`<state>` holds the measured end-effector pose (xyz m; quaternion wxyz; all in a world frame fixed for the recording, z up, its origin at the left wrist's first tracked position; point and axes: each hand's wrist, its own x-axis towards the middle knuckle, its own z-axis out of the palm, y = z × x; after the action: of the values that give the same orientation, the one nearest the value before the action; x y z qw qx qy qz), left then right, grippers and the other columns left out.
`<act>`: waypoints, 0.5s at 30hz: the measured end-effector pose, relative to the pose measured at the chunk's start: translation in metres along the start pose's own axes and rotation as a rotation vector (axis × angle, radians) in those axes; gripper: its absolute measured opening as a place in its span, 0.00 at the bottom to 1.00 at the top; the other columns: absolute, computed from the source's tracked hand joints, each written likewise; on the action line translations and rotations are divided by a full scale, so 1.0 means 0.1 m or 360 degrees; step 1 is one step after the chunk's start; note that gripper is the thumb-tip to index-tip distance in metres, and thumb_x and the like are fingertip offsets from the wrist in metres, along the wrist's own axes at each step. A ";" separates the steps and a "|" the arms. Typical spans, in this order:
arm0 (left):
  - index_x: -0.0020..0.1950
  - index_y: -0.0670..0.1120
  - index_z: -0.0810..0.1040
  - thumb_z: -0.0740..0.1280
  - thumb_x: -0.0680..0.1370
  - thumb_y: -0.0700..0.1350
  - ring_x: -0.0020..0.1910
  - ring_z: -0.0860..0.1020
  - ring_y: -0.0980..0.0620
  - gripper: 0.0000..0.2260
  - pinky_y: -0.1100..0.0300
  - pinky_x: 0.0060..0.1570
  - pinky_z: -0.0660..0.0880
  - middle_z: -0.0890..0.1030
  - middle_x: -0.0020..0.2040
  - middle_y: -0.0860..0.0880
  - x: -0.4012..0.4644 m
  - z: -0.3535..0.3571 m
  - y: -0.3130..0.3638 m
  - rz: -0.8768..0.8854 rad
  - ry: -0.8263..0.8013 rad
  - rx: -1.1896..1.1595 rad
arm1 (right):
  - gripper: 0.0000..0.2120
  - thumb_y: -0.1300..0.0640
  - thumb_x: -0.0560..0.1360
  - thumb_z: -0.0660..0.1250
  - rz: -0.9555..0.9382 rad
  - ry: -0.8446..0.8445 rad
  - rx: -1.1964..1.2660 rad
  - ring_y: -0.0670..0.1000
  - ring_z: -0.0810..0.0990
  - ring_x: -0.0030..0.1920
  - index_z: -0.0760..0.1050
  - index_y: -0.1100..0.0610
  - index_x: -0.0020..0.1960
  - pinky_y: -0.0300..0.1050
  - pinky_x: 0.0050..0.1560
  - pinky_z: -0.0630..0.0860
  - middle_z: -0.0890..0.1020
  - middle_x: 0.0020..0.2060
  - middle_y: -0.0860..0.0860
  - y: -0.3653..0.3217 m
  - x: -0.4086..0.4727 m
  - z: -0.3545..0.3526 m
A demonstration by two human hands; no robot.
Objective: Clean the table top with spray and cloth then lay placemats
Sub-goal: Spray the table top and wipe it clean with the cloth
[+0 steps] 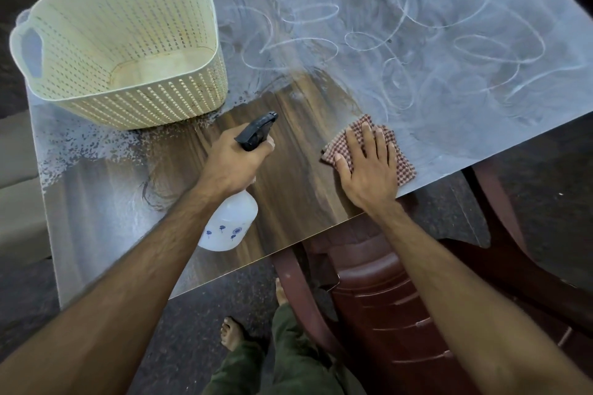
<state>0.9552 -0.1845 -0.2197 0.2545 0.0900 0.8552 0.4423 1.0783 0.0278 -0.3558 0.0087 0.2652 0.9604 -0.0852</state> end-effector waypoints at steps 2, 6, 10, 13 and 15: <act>0.47 0.42 0.80 0.68 0.78 0.47 0.24 0.74 0.52 0.08 0.63 0.26 0.72 0.81 0.44 0.37 0.01 0.01 0.03 -0.0007 0.0036 0.0056 | 0.30 0.38 0.81 0.49 0.0055 0.0027 0.0030 0.57 0.53 0.79 0.58 0.48 0.80 0.58 0.78 0.48 0.58 0.79 0.54 0.02 0.06 0.00; 0.49 0.41 0.81 0.67 0.77 0.46 0.25 0.74 0.53 0.09 0.62 0.28 0.76 0.84 0.45 0.41 0.08 0.02 0.07 -0.0031 0.0080 0.0136 | 0.29 0.39 0.81 0.49 0.0046 0.0066 0.0029 0.58 0.53 0.79 0.58 0.49 0.80 0.59 0.78 0.50 0.59 0.79 0.55 0.03 0.05 0.03; 0.47 0.40 0.81 0.67 0.77 0.48 0.30 0.77 0.47 0.11 0.46 0.45 0.81 0.84 0.40 0.42 0.16 0.03 0.09 -0.0102 0.0146 0.0205 | 0.29 0.39 0.81 0.48 0.0062 0.0088 0.0029 0.58 0.54 0.79 0.58 0.49 0.80 0.60 0.77 0.51 0.59 0.79 0.54 0.01 0.06 0.03; 0.46 0.37 0.81 0.67 0.76 0.48 0.30 0.77 0.46 0.13 0.47 0.45 0.81 0.83 0.39 0.40 0.20 0.03 0.11 -0.0134 0.0176 0.0212 | 0.30 0.39 0.81 0.48 0.0067 0.0096 0.0020 0.58 0.54 0.79 0.58 0.49 0.79 0.60 0.77 0.50 0.59 0.79 0.54 0.00 0.06 0.03; 0.45 0.36 0.80 0.67 0.77 0.48 0.27 0.77 0.48 0.14 0.55 0.38 0.80 0.82 0.36 0.42 0.23 0.05 0.16 -0.0133 0.0171 0.0220 | 0.30 0.39 0.81 0.48 0.0072 0.0108 0.0017 0.58 0.55 0.79 0.59 0.49 0.79 0.60 0.77 0.51 0.60 0.79 0.54 -0.01 0.05 0.04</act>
<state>0.9370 -0.1629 -0.2180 0.2198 0.0477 0.8992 0.3753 1.0731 0.0293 -0.3597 -0.0234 0.2897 0.9534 -0.0810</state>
